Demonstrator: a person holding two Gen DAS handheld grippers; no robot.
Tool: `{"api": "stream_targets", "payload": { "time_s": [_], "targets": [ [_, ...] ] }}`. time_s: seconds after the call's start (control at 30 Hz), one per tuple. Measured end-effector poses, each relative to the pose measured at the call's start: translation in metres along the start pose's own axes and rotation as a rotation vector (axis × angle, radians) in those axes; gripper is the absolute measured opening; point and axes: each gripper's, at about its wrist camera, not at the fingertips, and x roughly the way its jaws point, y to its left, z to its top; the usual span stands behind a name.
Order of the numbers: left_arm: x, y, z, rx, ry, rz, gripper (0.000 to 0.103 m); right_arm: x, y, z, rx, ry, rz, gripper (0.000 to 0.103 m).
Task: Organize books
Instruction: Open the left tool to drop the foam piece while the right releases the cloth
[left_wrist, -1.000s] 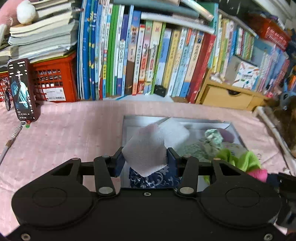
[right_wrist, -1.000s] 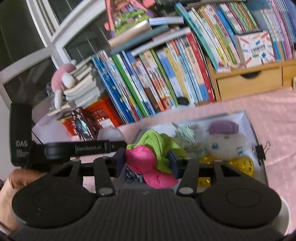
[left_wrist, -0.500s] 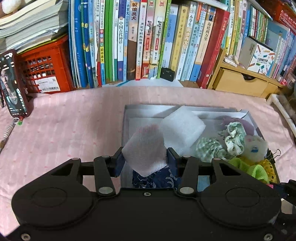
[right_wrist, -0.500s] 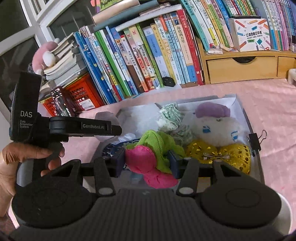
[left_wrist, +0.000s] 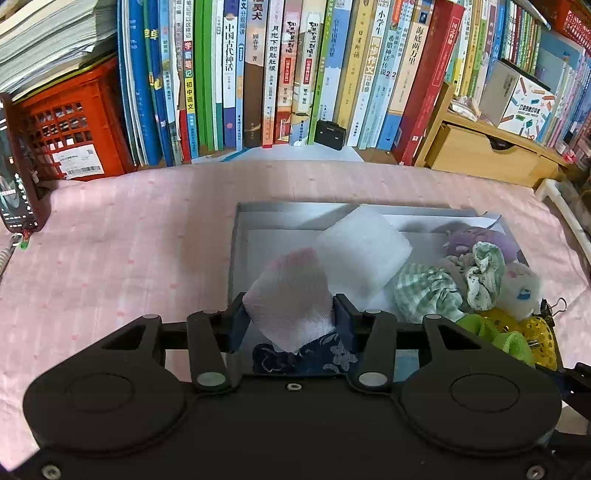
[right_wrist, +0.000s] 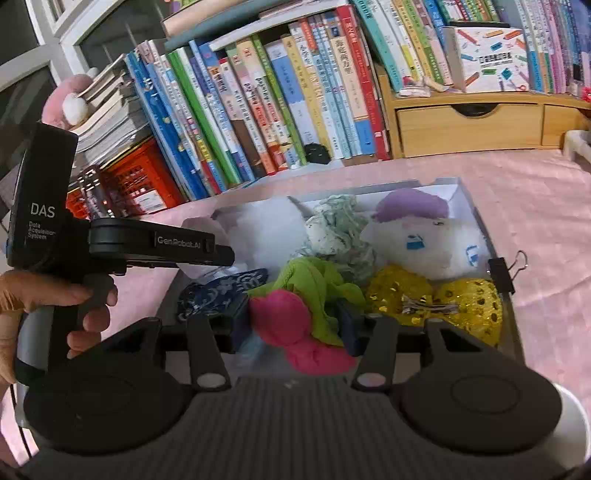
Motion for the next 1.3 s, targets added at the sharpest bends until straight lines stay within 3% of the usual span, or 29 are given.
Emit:
{"api": "stream_targets", "payload": {
  "time_s": [0.23,0.67,0.9,1.03,1.3],
  "targets": [
    [0.007,-0.003,0.005,0.012,0.008,0.008,0.046,0.0,0.006,-0.002,-0.035,-0.05,-0.051,0.054],
    [0.01,0.003,0.004,-0.003,0.032,-0.009,0.05,0.009,0.005,-0.013,-0.02,-0.001,-0.021,0.053],
    [0.011,0.002,0.005,-0.006,0.038,-0.016,0.065,0.01,0.005,-0.013,-0.021,0.009,-0.013,0.053],
    [0.009,0.001,0.005,-0.012,0.042,-0.036,0.073,0.01,0.005,-0.013,-0.017,0.009,-0.011,0.058],
    [-0.005,-0.004,0.005,0.007,0.023,-0.015,0.078,0.003,0.005,-0.01,-0.005,-0.009,-0.002,0.069]
  ]
}}
